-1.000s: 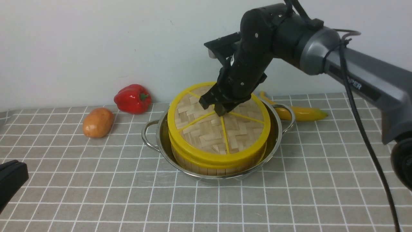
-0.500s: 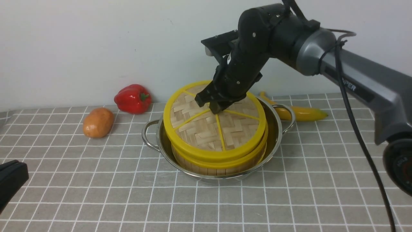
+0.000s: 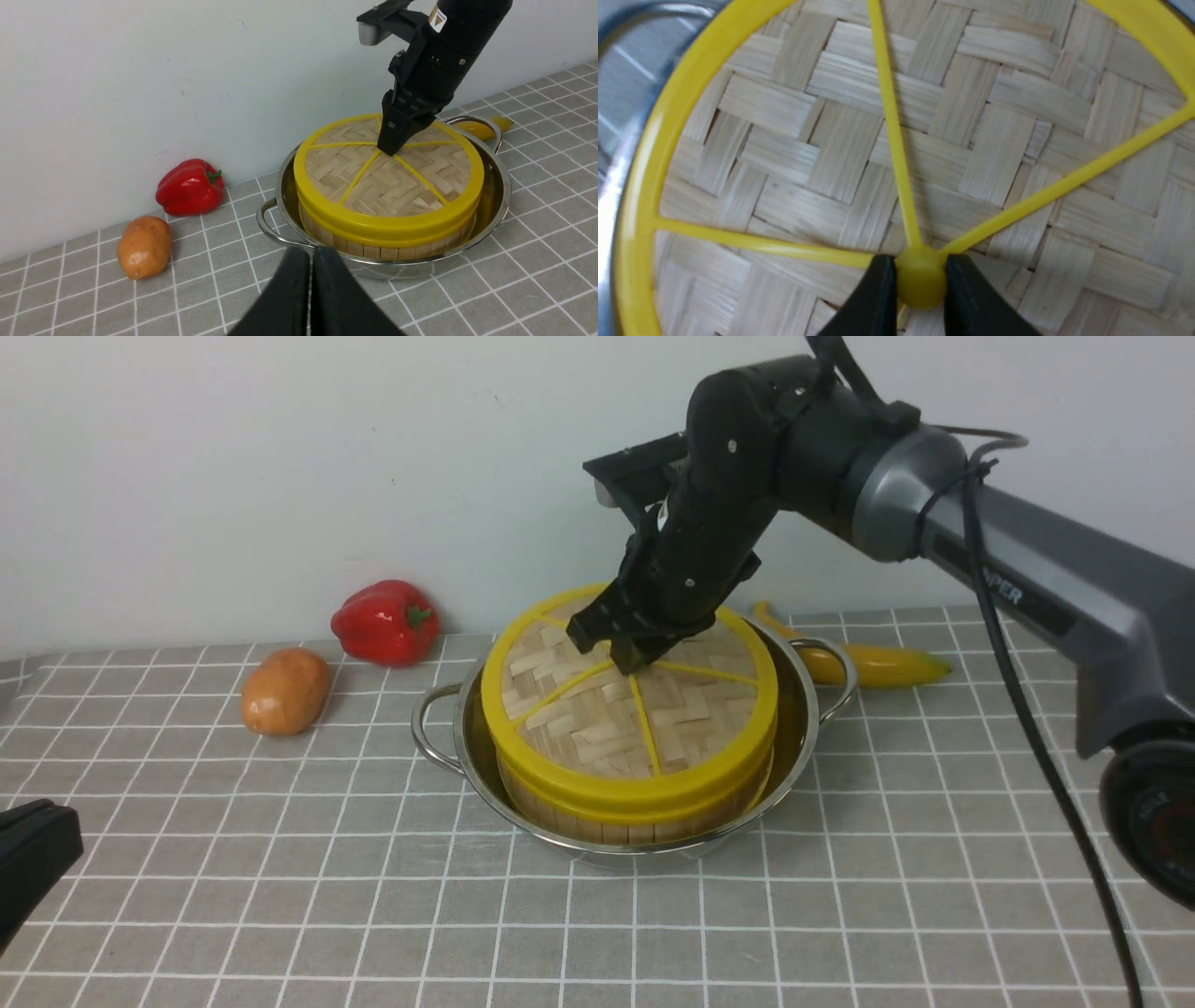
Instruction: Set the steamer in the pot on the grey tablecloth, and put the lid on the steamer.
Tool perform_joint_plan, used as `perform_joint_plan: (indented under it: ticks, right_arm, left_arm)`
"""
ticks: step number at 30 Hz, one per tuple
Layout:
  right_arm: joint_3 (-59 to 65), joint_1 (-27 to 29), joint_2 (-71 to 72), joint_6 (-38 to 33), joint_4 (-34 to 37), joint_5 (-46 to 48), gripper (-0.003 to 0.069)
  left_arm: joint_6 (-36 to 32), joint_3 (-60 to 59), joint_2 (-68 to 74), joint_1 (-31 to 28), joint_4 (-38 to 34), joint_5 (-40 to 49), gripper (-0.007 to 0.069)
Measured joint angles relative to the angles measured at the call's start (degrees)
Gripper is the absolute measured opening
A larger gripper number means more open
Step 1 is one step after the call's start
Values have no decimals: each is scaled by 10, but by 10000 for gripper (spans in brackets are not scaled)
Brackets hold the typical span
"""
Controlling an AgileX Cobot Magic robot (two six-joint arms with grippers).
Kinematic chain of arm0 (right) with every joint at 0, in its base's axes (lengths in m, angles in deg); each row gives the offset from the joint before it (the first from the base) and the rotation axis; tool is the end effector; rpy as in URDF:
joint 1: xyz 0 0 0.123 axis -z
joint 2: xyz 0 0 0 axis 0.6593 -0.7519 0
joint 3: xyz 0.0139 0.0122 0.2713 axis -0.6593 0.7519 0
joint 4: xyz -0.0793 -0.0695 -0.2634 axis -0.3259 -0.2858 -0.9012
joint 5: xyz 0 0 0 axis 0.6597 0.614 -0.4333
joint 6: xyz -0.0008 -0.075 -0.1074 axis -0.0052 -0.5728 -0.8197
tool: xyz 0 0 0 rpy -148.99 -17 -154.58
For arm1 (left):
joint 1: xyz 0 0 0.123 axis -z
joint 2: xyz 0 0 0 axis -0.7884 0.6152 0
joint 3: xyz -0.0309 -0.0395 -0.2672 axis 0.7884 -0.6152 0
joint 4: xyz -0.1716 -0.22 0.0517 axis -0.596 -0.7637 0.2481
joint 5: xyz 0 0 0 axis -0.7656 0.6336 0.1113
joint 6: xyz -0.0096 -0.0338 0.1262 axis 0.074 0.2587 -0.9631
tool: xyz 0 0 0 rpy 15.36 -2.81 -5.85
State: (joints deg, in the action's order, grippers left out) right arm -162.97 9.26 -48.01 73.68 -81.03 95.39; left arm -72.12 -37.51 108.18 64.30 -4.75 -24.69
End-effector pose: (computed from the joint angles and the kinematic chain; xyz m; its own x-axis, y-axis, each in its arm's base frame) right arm 0.4498 0.2997 0.1836 -0.8434 -0.4311 -0.3206 -0.4927 0.8586 0.1415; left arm 0.1397 -0.0461 0.3324 -0.2242 0.1885 -0.9561 0.3553 0.9294 0.0999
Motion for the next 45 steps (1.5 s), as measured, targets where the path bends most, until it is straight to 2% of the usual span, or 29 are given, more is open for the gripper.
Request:
perform_joint_plan:
  ticks: [21,25,30,36,39,45]
  right_arm:
    - [-1,0,-1,3,1,1,146]
    - [-1,0,-1,4,1,1,197]
    - [-1,0,3,4,-1,2,411]
    - [-19,0,41,5,5,6,556]
    - [-30,0,102,6,15,5,576]
    - [-35,0,245,5,1,3,561]
  left_arm:
    - [0,0,0,0,0,0,1]
    - [0,0,0,0,0,0,1]
    - [0,0,0,0,0,0,1]
    - [0,0,0,0,0,0,1]
    - [0,0,0,0,0,0,1]
    - [-4,0,0,0,11,-19,1]
